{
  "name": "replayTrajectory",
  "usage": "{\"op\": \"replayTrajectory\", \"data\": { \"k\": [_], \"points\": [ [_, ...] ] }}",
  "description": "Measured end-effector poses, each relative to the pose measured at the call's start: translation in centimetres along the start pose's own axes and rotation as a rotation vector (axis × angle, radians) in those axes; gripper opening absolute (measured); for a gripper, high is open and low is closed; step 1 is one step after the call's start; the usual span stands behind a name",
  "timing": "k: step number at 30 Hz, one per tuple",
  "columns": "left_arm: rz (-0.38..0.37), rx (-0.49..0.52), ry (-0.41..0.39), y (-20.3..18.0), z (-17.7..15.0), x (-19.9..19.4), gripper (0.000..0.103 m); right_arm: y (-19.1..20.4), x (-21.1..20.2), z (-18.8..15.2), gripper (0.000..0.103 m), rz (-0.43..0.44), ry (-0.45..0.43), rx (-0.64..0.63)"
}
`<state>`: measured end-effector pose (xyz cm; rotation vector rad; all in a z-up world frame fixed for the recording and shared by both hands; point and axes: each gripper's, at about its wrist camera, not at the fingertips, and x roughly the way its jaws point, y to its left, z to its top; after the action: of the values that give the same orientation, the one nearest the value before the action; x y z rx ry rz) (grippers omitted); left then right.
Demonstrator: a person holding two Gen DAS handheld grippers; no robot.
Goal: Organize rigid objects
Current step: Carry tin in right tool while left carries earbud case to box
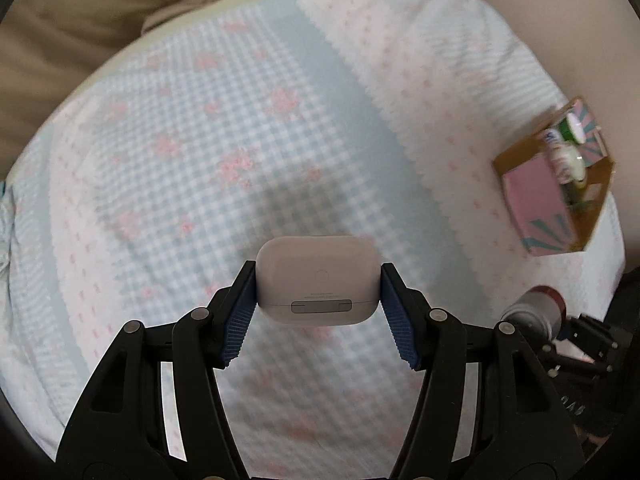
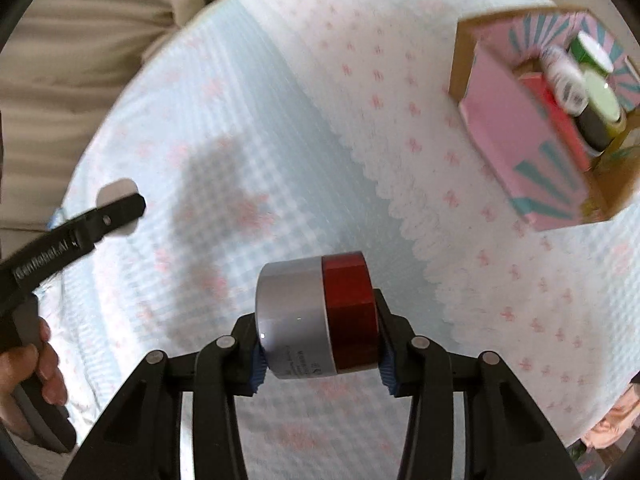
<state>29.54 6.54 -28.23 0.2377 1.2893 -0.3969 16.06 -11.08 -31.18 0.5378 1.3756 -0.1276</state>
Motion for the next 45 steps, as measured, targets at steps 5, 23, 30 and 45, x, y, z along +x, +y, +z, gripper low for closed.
{"op": "replayTrajectory", "data": {
  "k": [5,23,30,45],
  "points": [
    [-0.020,0.004,-0.106,-3.1,0.2,-4.5,0.057,0.2,-6.1,-0.2,0.041,0.025,-0.075,-0.076],
    [-0.085,-0.029,-0.208,-20.8,1.0,-10.4,0.057,-9.6,-18.4,4.2,0.041,0.080,-0.172,-0.140],
    [-0.128,-0.116,-0.147,-28.7,2.3,-6.5,0.057,-16.8,-19.8,7.8,0.041,0.063,-0.136,-0.225],
    [-0.098,-0.199,-0.003,-36.3,5.3,3.6,0.057,-30.5,-15.2,16.9,0.041,-0.022,0.011,-0.195]
  ]
}}
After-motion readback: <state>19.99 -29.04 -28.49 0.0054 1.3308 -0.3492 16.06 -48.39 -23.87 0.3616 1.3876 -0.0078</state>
